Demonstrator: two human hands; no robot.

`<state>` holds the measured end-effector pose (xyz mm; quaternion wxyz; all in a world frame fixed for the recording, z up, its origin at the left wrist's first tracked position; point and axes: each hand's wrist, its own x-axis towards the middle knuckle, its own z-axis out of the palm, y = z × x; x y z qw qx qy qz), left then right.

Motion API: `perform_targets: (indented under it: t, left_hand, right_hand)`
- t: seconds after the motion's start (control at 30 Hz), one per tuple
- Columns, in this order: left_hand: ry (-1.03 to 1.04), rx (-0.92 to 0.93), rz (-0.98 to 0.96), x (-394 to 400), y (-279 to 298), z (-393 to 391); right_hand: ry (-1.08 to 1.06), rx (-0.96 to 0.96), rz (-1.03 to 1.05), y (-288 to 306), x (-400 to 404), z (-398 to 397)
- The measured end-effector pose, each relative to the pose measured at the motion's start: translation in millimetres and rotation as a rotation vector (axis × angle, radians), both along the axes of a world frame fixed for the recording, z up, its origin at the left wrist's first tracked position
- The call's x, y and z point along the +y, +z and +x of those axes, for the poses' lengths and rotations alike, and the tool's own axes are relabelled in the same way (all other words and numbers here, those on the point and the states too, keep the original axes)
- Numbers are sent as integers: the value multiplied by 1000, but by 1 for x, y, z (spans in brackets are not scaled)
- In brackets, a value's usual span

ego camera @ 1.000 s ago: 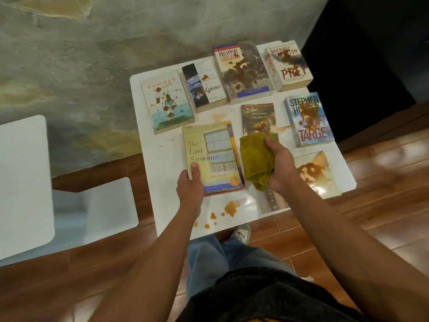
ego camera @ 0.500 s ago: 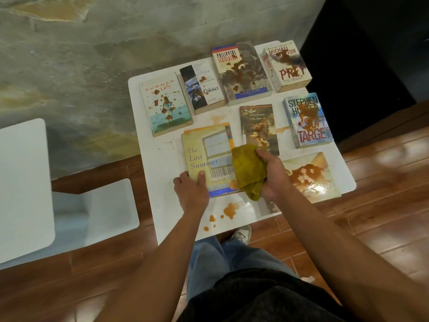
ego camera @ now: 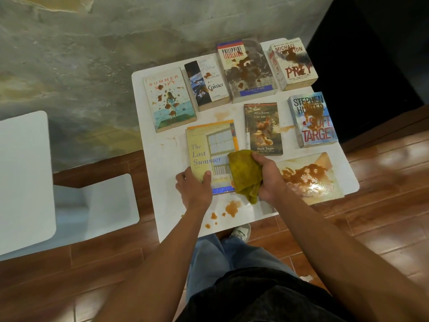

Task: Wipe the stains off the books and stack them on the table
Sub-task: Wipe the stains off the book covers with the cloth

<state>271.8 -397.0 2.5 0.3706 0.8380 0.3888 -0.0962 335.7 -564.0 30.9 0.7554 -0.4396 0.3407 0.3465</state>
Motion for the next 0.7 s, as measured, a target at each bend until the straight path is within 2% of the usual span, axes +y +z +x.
perform_targets:
  t: [0.23, 0.5, 0.6, 0.7]
  left_hand:
    - [-96, 34, 43, 3, 4, 7]
    - [86, 209, -28, -17, 16, 19]
    - [105, 247, 4, -20, 18, 21]
    - [90, 232, 32, -21, 19, 18]
  right_hand:
    - [23, 5, 10, -9, -5, -2]
    - [-26, -92, -87, -12, 7, 4]
    - [-28, -157, -187, -14, 14, 7]
    - [-30, -175, -202, -13, 18, 6]
